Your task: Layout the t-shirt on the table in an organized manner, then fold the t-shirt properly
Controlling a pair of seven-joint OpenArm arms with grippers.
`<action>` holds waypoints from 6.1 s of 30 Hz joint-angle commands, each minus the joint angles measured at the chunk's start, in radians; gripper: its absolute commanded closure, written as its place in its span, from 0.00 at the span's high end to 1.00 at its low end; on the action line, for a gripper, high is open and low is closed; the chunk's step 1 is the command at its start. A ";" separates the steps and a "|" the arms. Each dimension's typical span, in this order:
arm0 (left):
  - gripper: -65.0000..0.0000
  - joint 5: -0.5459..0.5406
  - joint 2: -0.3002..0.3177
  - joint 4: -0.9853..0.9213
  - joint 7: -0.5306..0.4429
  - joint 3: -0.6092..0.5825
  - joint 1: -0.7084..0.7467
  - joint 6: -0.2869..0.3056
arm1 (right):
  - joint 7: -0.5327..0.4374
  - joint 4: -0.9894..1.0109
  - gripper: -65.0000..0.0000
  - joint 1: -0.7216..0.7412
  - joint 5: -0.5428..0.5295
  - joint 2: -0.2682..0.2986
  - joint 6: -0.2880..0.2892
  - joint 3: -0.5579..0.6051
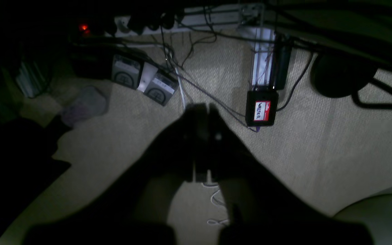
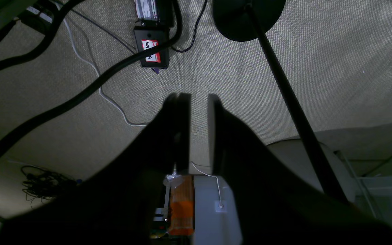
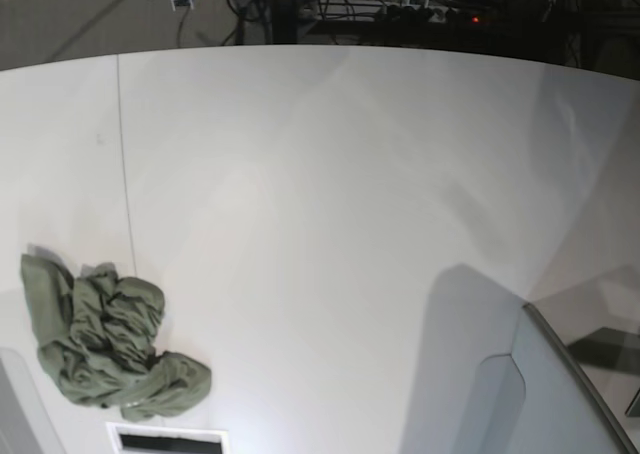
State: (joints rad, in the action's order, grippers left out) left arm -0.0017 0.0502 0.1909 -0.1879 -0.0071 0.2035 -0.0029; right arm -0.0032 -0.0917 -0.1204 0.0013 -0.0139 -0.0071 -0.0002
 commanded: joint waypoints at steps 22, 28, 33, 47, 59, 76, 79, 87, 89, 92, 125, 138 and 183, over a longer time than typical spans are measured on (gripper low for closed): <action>0.00 -0.004 0.001 0.000 -0.003 -0.003 0.011 -0.004 | 0.002 0.000 0.13 -0.008 -0.002 0.001 0.000 0.001; 0.00 0.004 0.001 0.000 -0.003 -0.004 0.020 -0.004 | 0.002 -0.001 0.11 -0.023 -0.002 -0.004 0.000 -0.001; 0.00 0.006 0.003 0.118 -0.003 -0.004 0.107 -0.004 | 0.002 -0.003 0.00 -0.065 -0.002 -0.016 0.000 -0.004; 0.00 -0.004 0.104 0.511 -0.003 -0.004 0.331 -0.004 | 0.105 -1.049 0.00 -0.629 0.003 -0.018 0.000 0.002; 0.00 -0.005 0.133 1.051 -0.003 0.005 0.537 -0.004 | 0.266 -1.899 0.00 -0.824 -0.001 0.013 0.000 -0.044; 0.00 -0.070 0.099 1.547 0.024 -0.003 0.459 -0.004 | 0.906 -1.888 0.53 0.003 -0.004 0.065 0.098 -0.301; 0.00 -0.217 0.086 1.585 0.179 -0.003 0.380 -0.003 | 0.989 -1.787 0.56 0.175 -0.001 0.122 0.266 -0.307; 0.00 -0.453 0.083 1.596 0.479 -0.004 0.218 -0.003 | 0.909 -1.075 0.62 0.598 -0.002 0.280 0.451 -0.298; 0.00 -0.452 0.081 1.596 0.482 -0.004 0.213 -0.003 | 0.836 -0.859 0.76 0.698 -0.002 0.306 0.496 -0.297; 0.00 -0.450 0.086 1.590 0.482 0.003 0.207 -0.003 | 0.779 -0.661 0.89 0.809 -0.002 0.322 0.537 -0.300; 0.66 -0.409 0.150 1.554 0.689 0.023 0.021 -0.006 | 0.173 -0.317 0.89 0.847 -0.001 0.282 0.189 -0.122; 0.66 -0.406 0.153 1.556 0.689 0.023 0.024 -0.006 | 0.148 -0.317 0.86 0.769 -0.002 0.240 0.189 -0.119; 0.66 -0.403 0.188 1.545 0.690 0.023 0.026 -0.004 | 0.447 -1.491 0.00 -0.138 -0.002 0.027 0.190 0.182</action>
State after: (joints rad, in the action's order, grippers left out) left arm -0.3973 0.2325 1.7226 0.5205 0.0128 0.2359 -0.0113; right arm 0.4633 -1.5635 -0.2638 0.0067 0.0135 0.1783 0.1852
